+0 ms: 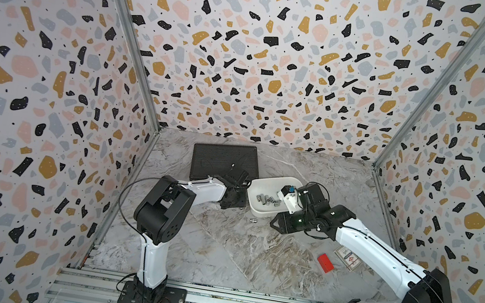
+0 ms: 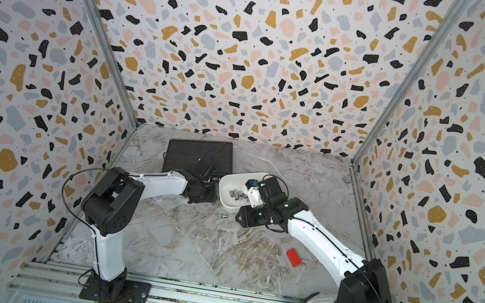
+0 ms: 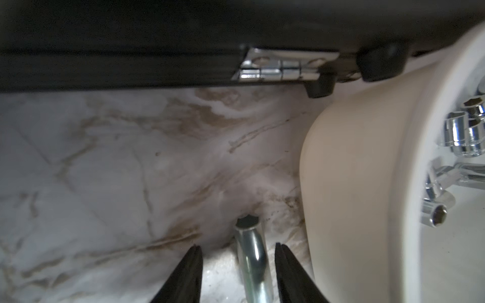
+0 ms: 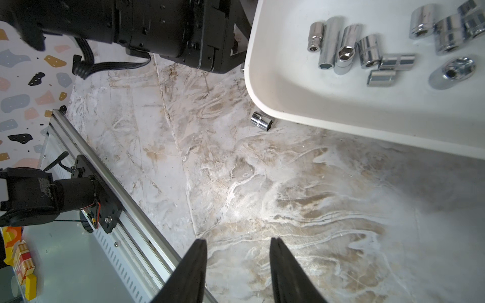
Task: Put the socket on the desktop into the storage box
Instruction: Adjust the storage box at the center of the board, then pick up the socket head at the center of the board.
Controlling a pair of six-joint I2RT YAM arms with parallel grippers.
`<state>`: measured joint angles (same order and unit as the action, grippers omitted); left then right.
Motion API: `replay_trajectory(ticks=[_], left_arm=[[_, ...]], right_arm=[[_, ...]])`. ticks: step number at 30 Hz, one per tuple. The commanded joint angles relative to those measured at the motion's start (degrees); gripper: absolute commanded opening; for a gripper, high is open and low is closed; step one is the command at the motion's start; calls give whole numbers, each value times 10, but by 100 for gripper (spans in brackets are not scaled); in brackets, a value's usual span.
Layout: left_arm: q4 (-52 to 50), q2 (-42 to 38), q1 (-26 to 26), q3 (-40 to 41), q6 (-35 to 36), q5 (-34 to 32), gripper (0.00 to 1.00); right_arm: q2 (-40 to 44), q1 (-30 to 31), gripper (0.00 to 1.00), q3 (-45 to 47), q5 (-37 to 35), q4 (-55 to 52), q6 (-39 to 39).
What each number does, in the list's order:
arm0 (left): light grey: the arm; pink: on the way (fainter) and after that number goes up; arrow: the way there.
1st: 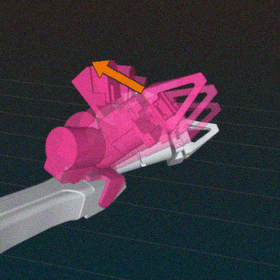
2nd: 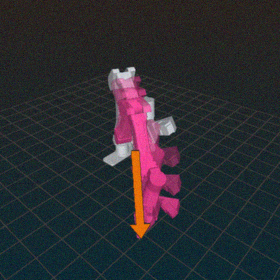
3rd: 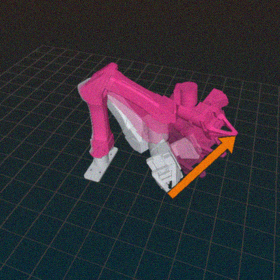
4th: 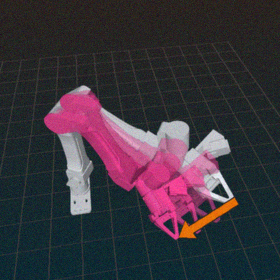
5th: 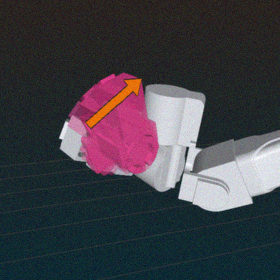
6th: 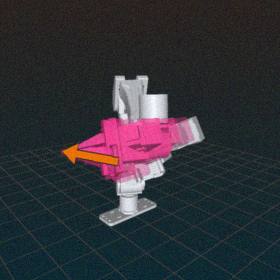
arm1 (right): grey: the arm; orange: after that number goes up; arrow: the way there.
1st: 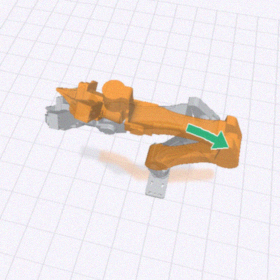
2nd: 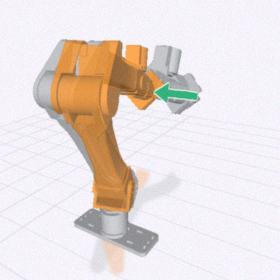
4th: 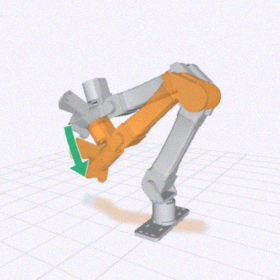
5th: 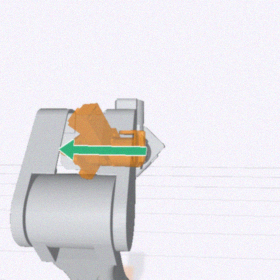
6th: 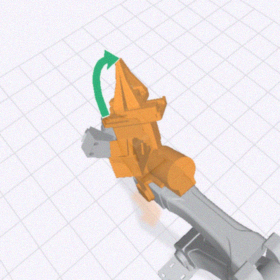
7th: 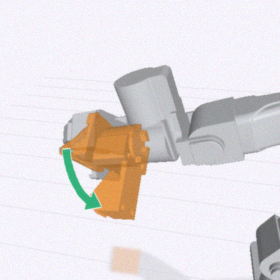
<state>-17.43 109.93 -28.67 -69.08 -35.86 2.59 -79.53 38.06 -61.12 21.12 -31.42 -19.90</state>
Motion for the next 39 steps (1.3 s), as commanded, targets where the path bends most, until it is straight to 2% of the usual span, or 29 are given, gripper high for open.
replay_trajectory(ticks=[1,13,29,37,39], left_arm=[[-29,6,-6,-26,3,-26,49],[-120,32,-30,-67,14,-95,45],[-143,48,-35,-82,20,-101,35],[-138,45,-35,-73,21,-92,7],[-136,42,-35,-70,21,-90,4]], right_arm=[[19,3,44,2,-7,-3,4],[24,1,44,4,-10,-3,6],[30,-3,44,7,-12,-3,8],[35,-6,44,12,-14,-3,6],[36,-6,44,13,-14,-1,4]])
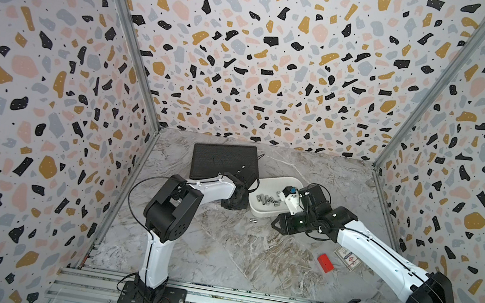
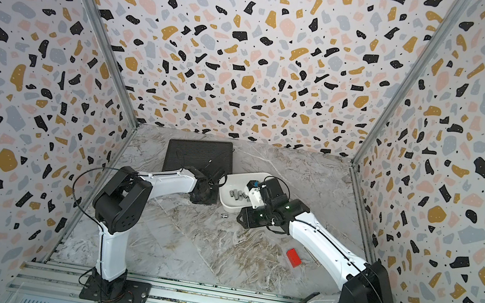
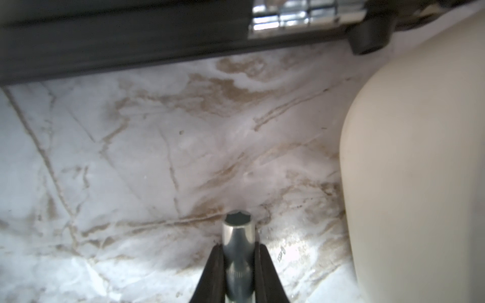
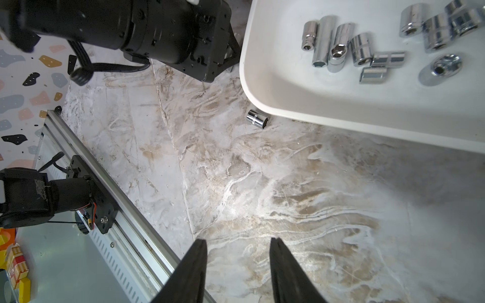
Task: Put the socket on the desktop into the storage box
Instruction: Pick up the socket head at the center of the board, then place the socket head in the storage box.
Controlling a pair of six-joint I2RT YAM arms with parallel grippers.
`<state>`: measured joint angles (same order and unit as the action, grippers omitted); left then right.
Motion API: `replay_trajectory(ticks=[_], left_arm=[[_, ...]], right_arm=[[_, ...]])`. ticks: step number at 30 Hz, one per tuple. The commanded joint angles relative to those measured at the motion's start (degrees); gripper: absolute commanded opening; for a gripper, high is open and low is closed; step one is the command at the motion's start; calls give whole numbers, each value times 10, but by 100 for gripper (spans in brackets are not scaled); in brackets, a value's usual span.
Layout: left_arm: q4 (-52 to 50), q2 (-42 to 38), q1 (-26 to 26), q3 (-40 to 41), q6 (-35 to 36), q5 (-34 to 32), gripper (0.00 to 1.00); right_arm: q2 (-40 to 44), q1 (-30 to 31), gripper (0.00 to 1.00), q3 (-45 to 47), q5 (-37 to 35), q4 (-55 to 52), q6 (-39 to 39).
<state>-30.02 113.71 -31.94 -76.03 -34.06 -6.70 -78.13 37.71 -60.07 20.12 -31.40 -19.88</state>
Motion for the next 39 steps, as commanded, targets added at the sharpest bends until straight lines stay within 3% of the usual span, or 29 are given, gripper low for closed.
replay_trajectory(ticks=[1,16,23,30,39], left_arm=[[-9,1,-2,2,2,4,2],[-19,-115,-2,44,21,24,0],[-34,-154,-2,32,30,63,0],[-39,-149,-9,-15,25,102,0],[-48,-88,-29,-109,19,125,0]], right_arm=[[22,-4,44,3,-5,-1,3],[37,-16,44,14,-1,4,-4],[56,-37,44,28,10,5,-8],[74,-51,44,44,14,5,-13],[94,-64,44,61,13,3,-16]])
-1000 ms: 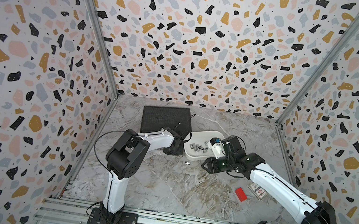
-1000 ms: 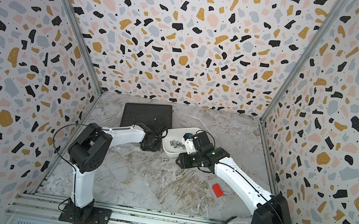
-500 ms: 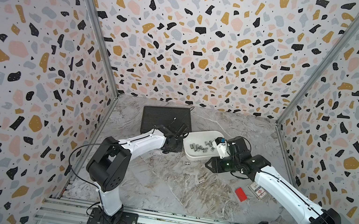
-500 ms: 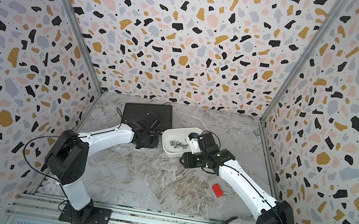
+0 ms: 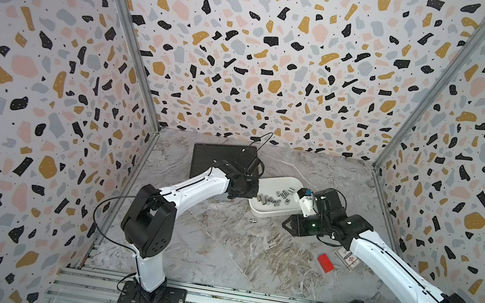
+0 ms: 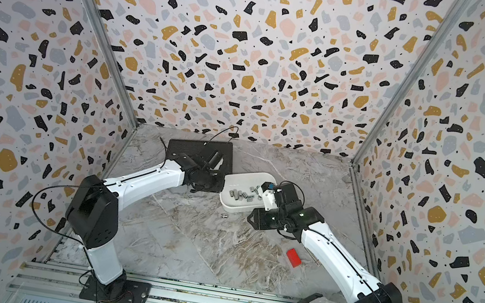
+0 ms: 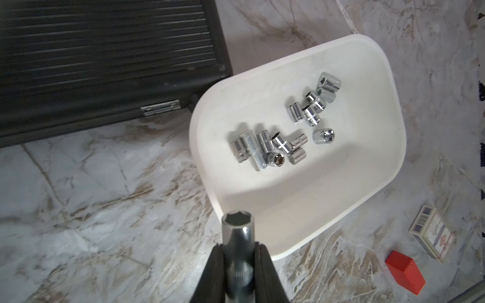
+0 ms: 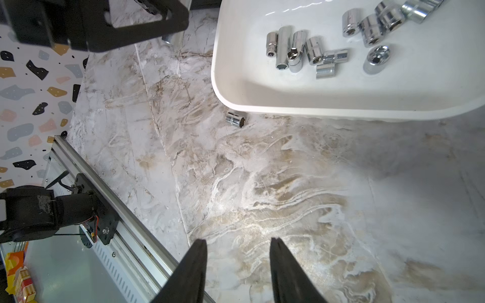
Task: Put the socket on the desktop into the storage box
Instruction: Place the socket head in the storage box.
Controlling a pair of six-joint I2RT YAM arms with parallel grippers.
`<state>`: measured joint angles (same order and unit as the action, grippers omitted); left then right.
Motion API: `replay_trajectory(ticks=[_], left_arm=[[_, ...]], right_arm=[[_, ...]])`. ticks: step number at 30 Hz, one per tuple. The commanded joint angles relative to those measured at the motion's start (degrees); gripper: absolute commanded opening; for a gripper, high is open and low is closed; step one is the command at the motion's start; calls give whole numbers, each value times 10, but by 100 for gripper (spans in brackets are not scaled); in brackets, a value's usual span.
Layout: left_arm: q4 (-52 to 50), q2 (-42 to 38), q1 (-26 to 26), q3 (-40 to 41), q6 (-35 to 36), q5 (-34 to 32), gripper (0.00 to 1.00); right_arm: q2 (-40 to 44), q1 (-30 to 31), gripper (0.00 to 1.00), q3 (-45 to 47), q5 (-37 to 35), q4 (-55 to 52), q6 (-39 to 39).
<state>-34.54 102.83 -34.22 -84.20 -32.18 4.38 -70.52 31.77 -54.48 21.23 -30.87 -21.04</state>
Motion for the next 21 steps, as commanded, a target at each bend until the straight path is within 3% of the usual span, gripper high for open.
replay_trajectory(ticks=[1,21], left_arm=[[-5,30,-8,-38,1,16,0],[-19,190,-31,-195,1,22,0]], right_arm=[[19,-6,44,6,1,-3,-4],[56,-27,44,24,-4,-29,-1]])
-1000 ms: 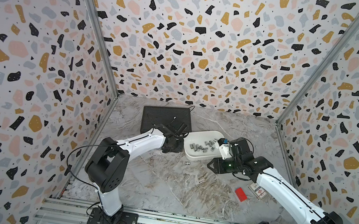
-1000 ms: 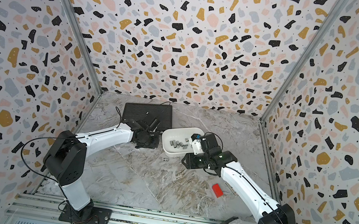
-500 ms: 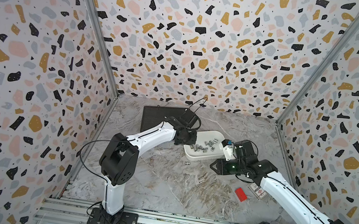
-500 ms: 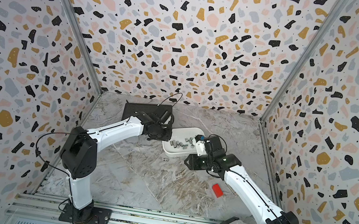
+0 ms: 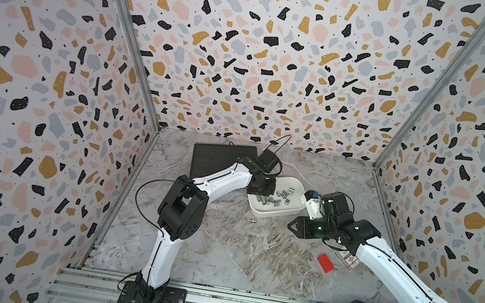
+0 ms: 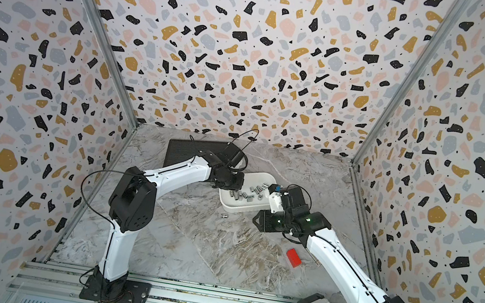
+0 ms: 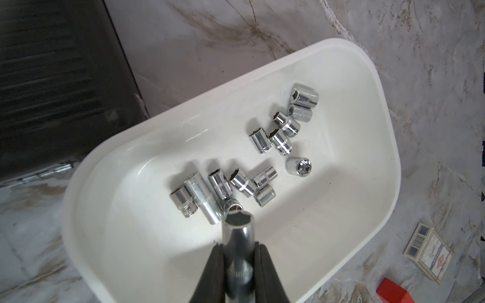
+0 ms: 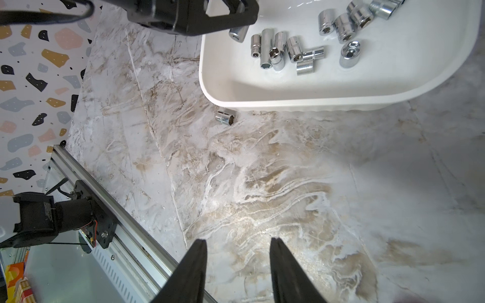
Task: Put the socket on the desktop into the storage box
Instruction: Place the socket head in the storage box.
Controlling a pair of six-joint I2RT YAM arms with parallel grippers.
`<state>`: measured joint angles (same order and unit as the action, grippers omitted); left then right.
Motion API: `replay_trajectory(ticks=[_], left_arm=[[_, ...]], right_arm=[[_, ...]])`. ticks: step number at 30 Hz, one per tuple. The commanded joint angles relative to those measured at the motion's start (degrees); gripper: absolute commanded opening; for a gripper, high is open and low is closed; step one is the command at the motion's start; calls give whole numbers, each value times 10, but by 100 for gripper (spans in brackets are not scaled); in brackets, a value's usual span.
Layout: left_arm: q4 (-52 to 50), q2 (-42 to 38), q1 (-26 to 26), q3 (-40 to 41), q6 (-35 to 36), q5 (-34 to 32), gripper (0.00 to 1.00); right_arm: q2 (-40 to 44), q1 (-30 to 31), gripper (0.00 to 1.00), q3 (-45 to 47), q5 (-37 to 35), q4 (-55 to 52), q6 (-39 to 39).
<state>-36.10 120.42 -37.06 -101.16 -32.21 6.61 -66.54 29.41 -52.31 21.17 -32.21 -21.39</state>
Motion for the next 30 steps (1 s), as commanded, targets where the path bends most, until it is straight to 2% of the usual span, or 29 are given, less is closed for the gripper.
replay_trajectory(ticks=[1,11,14,17,19,25,30], left_arm=[[-5,22,-4,-33,2,-2,0],[-13,91,-6,-91,6,2,0],[-16,108,-9,-107,6,4,3],[-17,117,-10,-115,8,5,9],[-16,117,-11,-116,7,6,20],[-12,101,-11,-108,14,4,38],[-9,77,-12,-93,20,9,40]], right_arm=[[18,-4,44,3,-4,-16,2],[24,-7,44,9,-6,-22,2],[24,-7,44,11,-5,-22,2],[23,-8,44,12,-6,-22,0],[23,-8,44,13,-6,-22,1],[17,-8,44,12,-6,-20,-2],[19,-8,44,11,-8,-21,-2]])
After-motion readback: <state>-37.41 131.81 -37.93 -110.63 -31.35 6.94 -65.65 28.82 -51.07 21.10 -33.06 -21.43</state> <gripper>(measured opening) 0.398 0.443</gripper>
